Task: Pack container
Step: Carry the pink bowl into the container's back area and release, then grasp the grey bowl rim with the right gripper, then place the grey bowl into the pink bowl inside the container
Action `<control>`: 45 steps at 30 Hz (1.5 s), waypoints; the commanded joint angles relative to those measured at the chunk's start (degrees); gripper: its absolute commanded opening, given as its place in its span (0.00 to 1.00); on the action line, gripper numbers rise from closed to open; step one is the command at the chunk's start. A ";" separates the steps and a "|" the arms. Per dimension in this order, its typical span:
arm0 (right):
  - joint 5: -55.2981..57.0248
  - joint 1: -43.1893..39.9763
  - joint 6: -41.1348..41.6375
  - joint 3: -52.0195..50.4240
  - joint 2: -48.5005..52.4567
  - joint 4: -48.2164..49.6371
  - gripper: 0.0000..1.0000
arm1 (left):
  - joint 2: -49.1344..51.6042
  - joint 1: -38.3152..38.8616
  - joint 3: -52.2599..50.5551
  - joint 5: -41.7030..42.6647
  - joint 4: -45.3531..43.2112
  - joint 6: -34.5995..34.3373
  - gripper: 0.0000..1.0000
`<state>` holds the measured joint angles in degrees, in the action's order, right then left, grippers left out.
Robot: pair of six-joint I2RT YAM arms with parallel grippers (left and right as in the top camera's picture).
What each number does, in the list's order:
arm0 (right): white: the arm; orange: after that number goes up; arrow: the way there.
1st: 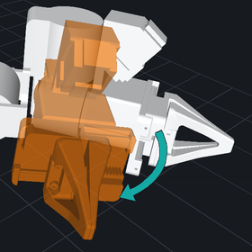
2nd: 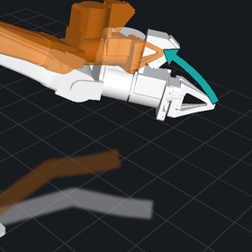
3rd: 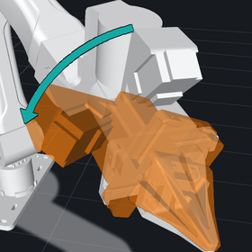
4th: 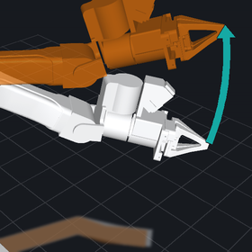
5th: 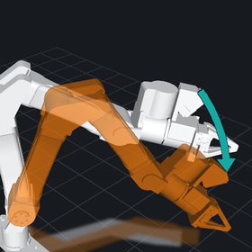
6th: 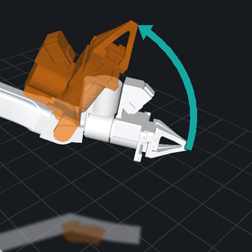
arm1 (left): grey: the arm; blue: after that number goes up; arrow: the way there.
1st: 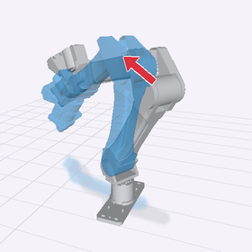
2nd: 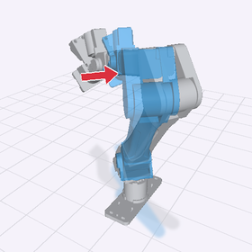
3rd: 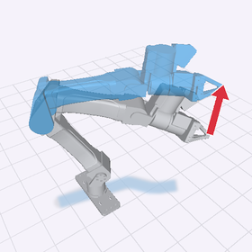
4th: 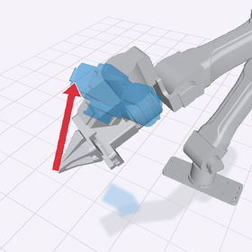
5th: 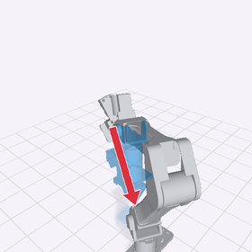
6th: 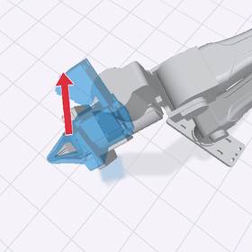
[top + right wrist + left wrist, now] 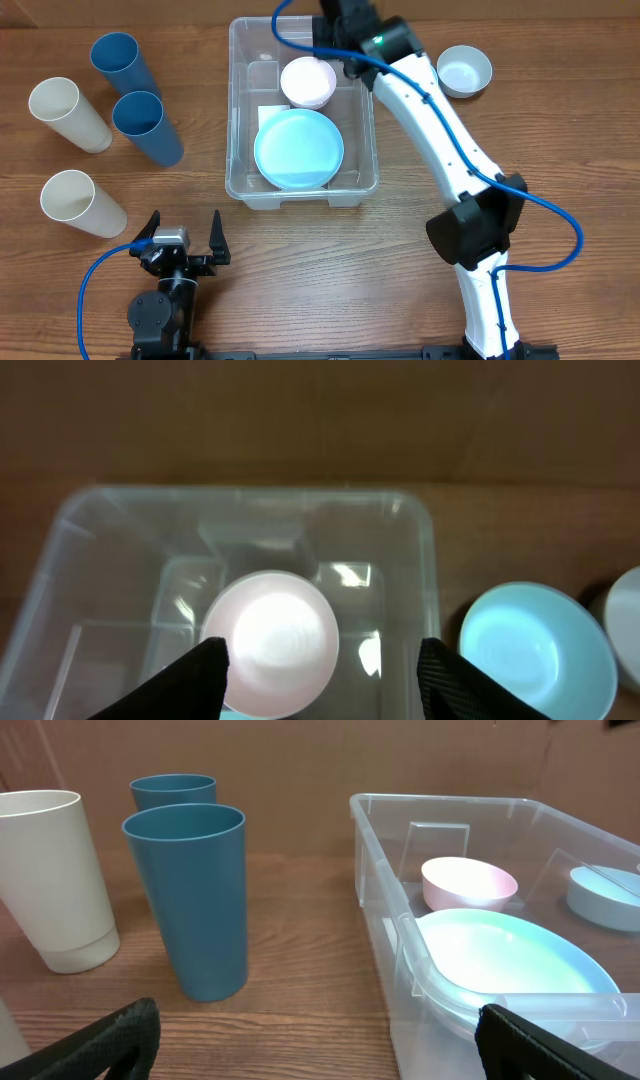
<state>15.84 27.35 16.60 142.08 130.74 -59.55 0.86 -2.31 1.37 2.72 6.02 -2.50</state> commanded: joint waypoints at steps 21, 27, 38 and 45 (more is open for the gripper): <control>-11.47 -31.26 21.00 -10.60 12.35 -5.27 0.54 | -0.48 -0.31 -0.20 -0.15 -0.02 1.27 1.00; -11.67 -31.26 21.16 -11.30 15.67 -6.36 0.22 | -0.48 -0.31 -0.20 -0.17 -0.02 1.27 1.00; -11.13 -31.08 19.82 -8.24 4.07 -8.09 0.04 | -0.50 -0.28 -0.20 -0.17 0.00 1.27 1.00; -14.45 -18.73 11.34 -7.58 -10.12 -5.86 0.04 | -0.48 -0.31 -0.20 -0.17 -0.02 1.27 1.00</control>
<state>2.76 1.21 33.21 132.81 125.78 -66.98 0.86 -2.31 1.37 2.74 6.02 -2.50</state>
